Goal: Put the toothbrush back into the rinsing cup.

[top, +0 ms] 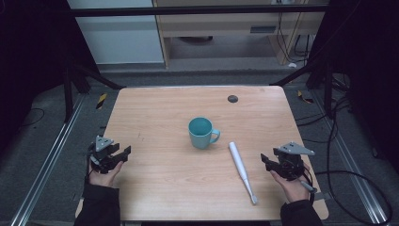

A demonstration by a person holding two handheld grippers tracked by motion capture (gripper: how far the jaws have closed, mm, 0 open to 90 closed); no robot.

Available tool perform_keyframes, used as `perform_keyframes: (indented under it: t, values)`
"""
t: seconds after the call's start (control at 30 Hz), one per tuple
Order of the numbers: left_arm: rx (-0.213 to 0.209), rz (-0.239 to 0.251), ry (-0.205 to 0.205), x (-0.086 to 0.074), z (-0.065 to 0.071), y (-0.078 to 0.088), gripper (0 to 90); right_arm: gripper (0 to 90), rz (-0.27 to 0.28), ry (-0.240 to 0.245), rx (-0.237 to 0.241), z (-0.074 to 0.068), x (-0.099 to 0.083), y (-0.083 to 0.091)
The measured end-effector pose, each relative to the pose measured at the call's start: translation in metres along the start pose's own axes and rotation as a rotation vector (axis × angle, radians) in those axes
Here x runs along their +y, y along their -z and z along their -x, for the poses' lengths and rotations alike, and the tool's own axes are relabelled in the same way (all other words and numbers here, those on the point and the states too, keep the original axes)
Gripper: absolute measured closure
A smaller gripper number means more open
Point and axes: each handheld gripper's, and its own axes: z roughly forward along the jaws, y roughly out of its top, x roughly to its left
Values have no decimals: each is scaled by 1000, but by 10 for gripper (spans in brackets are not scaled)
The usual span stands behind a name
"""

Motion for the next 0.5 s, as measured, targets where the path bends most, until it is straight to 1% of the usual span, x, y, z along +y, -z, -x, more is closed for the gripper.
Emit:
perform_keyframes:
  t: [0.07, 0.1, 0.23, 0.33, 0.37, 0.4, 0.47, 0.5]
  values:
    - [-2, -3, -2, 0, 1, -1, 478, 467, -7, 8, 9, -1, 0, 0]
    - [-5, -11, -3, -2, 2, -2, 477, 487, -20, 16, 26, -4, 0, 0]
    - [-16, -23, -12, -3, 4, -4, 481, 519, -36, 28, 55, -11, 0, 0]
    - [-25, -33, -17, -4, 5, -6, 492, 547, -53, 49, 73, -18, 0, -1]
    - [-29, -32, -13, -4, 5, -6, 497, 559, -58, 57, 80, -20, 0, -1]
    - [-29, -32, -13, -4, 5, -6, 502, 559, -58, 57, 80, -20, 0, -1]
    - [-38, -38, -12, -5, 6, -7, 511, 589, -72, 60, 104, -23, -1, -1]
    - [-41, -39, -7, -5, 7, -7, 524, 620, -91, 68, 124, -26, -3, -1]
